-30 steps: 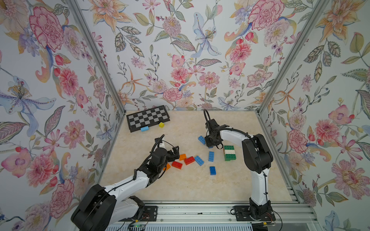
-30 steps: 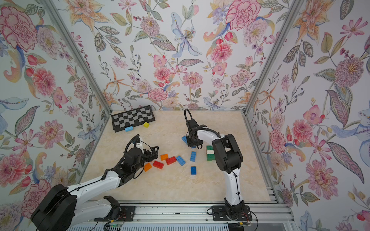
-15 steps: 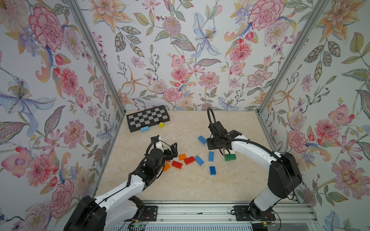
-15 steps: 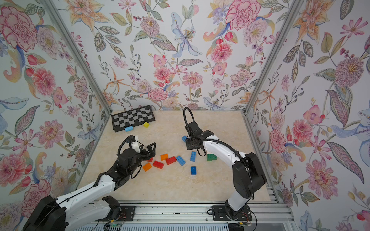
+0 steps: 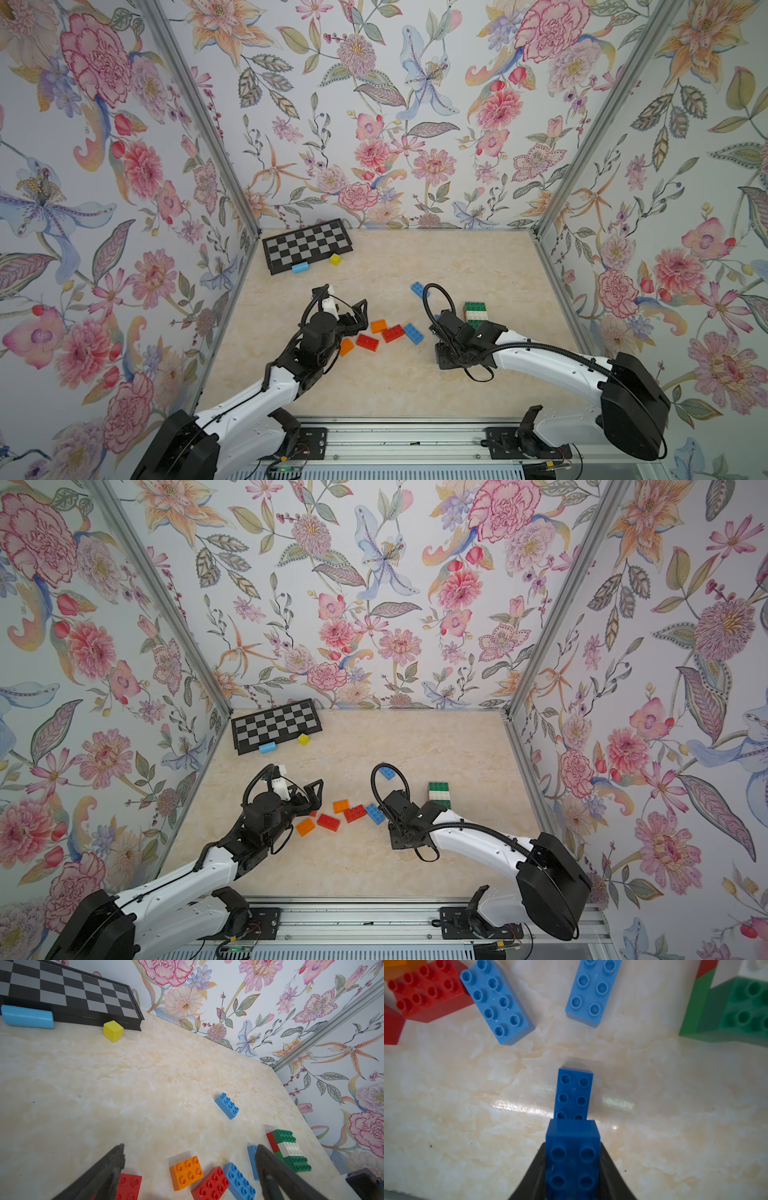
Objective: Assemble a rectangle with lego
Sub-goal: Assemble the lego brick at the center of the board.
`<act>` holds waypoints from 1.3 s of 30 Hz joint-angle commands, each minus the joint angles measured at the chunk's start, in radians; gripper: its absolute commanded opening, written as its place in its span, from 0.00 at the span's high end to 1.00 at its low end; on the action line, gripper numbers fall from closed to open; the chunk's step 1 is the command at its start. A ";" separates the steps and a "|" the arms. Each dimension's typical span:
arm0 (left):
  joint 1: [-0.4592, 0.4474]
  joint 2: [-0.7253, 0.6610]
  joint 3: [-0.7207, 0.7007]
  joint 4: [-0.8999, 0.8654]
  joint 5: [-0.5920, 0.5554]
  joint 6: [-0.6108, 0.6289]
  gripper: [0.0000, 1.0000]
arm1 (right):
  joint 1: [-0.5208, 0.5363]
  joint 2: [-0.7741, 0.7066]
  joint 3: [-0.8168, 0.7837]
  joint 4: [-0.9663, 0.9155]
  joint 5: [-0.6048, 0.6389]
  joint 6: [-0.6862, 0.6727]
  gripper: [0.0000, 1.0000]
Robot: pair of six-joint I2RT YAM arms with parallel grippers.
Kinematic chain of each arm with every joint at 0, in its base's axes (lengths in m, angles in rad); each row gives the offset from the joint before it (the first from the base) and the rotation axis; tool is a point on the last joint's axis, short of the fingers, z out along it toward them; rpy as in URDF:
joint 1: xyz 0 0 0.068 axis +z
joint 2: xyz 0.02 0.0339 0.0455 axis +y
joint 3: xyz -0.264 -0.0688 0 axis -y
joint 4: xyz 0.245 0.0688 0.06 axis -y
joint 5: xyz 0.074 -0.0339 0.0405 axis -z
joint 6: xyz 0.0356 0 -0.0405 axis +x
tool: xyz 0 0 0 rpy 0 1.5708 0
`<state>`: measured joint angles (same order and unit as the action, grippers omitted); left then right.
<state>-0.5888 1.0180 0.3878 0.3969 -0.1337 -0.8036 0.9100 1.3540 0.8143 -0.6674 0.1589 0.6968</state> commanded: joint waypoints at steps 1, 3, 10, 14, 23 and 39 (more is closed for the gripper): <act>0.012 -0.018 -0.018 0.020 0.003 -0.011 0.01 | 0.041 -0.015 -0.035 -0.027 0.021 0.128 0.85; 0.011 -0.023 -0.022 0.018 -0.002 -0.011 0.01 | 0.063 -0.011 -0.050 -0.029 0.019 0.154 0.84; 0.012 -0.034 -0.032 0.021 -0.006 -0.014 0.01 | 0.130 0.038 -0.066 -0.028 0.034 0.223 0.81; 0.012 -0.020 -0.030 0.026 -0.004 -0.013 0.01 | 0.138 0.089 -0.049 -0.028 0.052 0.216 0.80; 0.012 -0.002 -0.032 0.042 0.000 -0.025 0.01 | 0.109 0.169 -0.016 -0.020 0.088 0.174 0.78; 0.012 0.027 -0.027 0.054 -0.001 -0.030 0.01 | 0.059 0.218 -0.023 0.061 0.028 0.119 0.72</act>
<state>-0.5888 1.0359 0.3687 0.4355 -0.1341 -0.8265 0.9745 1.5318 0.7979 -0.6098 0.2195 0.8234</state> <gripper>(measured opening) 0.989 0.339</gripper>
